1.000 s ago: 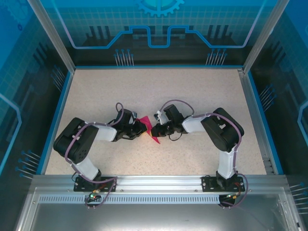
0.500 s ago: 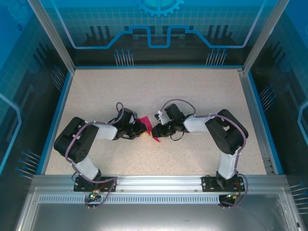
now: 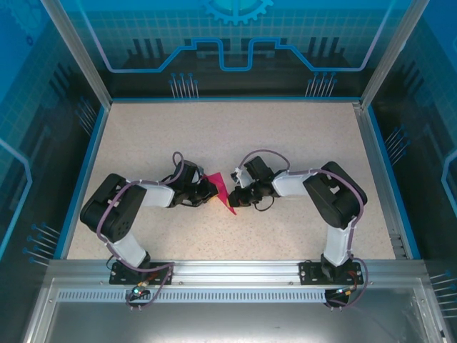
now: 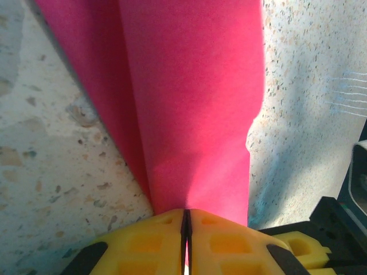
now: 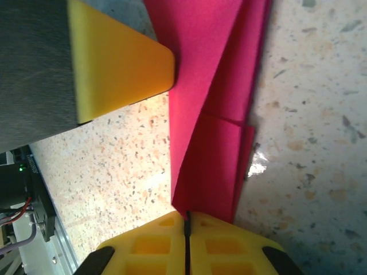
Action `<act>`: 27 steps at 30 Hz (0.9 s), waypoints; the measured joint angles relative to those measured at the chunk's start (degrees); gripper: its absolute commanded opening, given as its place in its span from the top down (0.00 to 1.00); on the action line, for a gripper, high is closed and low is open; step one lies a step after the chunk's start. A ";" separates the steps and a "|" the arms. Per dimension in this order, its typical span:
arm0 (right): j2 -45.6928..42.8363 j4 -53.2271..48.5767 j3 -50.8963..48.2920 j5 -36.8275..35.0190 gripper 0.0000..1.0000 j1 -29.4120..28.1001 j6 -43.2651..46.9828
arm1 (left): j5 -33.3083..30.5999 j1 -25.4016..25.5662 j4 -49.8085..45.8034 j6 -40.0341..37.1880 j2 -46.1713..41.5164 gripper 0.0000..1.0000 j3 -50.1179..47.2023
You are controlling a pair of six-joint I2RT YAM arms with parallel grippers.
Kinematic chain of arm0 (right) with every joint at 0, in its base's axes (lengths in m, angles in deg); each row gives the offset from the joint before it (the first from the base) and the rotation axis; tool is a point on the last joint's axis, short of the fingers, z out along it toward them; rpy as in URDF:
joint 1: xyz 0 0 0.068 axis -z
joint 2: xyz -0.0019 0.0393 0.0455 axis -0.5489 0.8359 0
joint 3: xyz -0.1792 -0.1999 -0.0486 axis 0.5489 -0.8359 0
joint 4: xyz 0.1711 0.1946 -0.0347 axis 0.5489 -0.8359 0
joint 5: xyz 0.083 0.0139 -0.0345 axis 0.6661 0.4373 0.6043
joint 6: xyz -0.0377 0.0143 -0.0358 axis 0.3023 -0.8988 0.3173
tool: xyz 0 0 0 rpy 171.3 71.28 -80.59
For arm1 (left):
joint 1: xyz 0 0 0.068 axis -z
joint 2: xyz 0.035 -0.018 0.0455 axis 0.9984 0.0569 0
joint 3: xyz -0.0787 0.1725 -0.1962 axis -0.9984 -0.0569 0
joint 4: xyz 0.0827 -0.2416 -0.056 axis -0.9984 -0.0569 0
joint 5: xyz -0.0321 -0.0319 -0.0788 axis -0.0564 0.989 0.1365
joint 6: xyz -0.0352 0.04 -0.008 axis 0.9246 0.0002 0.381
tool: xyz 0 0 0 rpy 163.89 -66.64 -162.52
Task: Fold a paper plane with a square sheet of paper (pick it up from the middle)
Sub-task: Fold the wing for the fifth time at the center of the table.
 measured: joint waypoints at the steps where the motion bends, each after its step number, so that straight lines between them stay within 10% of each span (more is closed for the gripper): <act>1: 0.33 -0.17 0.26 0.15 0.89 0.00 0.02 | 0.00 0.00 -0.15 0.02 0.00 0.86 0.04; 21: -2.03 -3.54 -1.14 1.03 0.81 0.07 0.42 | -0.02 0.02 -1.46 -0.02 0.00 0.86 0.70; 27: -2.29 -3.91 -1.51 1.05 0.91 0.07 0.72 | -0.02 0.00 -1.51 -0.02 0.00 0.86 0.72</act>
